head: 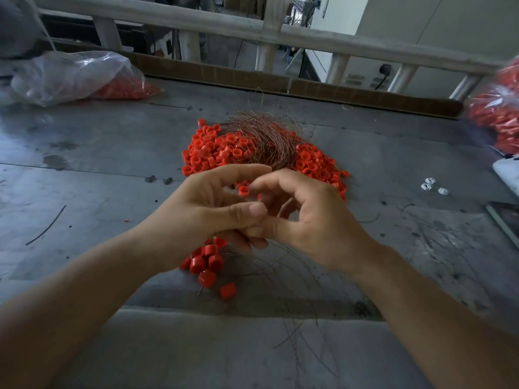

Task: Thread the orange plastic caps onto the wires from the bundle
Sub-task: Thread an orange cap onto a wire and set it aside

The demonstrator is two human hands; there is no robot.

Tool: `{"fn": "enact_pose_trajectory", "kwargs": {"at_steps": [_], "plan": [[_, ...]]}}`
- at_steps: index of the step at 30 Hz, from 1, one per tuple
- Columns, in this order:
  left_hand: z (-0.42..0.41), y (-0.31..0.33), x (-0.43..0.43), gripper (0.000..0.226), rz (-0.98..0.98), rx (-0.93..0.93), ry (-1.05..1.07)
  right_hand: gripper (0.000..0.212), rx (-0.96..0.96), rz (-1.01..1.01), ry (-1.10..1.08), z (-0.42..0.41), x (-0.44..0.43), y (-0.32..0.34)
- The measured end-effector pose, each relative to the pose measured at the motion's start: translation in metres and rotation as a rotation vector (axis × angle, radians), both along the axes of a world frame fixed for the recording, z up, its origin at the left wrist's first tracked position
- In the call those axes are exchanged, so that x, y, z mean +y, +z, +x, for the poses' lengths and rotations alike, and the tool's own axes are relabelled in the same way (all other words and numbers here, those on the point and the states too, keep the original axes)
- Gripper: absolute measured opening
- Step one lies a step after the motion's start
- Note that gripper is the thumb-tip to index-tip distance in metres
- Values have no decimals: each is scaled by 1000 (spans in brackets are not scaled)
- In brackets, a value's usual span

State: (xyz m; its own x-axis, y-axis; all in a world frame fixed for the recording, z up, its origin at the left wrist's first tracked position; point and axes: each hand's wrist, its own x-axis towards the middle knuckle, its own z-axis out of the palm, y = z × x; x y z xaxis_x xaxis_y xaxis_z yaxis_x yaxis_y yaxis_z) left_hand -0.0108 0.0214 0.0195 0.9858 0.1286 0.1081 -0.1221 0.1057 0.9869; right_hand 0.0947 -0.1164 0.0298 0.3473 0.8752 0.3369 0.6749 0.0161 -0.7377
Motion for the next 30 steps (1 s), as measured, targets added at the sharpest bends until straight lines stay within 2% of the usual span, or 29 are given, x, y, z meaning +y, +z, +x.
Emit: {"fn": "enact_pose_trajectory", "kwargs": {"at_steps": [2, 5, 7, 10, 12, 15, 21, 24, 27, 30], "plan": [[1, 2, 4, 54, -86, -39, 22, 35, 120, -41, 1, 2, 0, 2], [-1, 6, 12, 48, -209, -103, 56, 23, 226, -50, 21, 3, 1, 0], [-1, 9, 16, 38, -236, -102, 75, 9, 214, -31, 10, 3, 1, 2], [-2, 13, 18, 26, -194, -84, 142, 17, 107, -1, -61, 9, -3, 6], [-3, 16, 19, 20, -99, -84, 176, 16, 39, -18, -99, 10, -5, 9], [-4, 16, 23, 22, 76, -19, 231, 19, -48, -83, -129, 10, -5, 8], [-1, 8, 31, 28, 425, 165, 300, 17, -170, -316, -121, 6, -1, -3], [5, -1, 40, 22, 543, 222, 511, 11, -308, -475, -77, 4, 1, -9], [10, -10, 47, 15, 798, 230, 735, 15, -313, -534, -54, 4, 0, -9], [12, -16, 53, 24, 967, 240, 767, 14, -324, -569, -30, 5, -1, -6]]}}
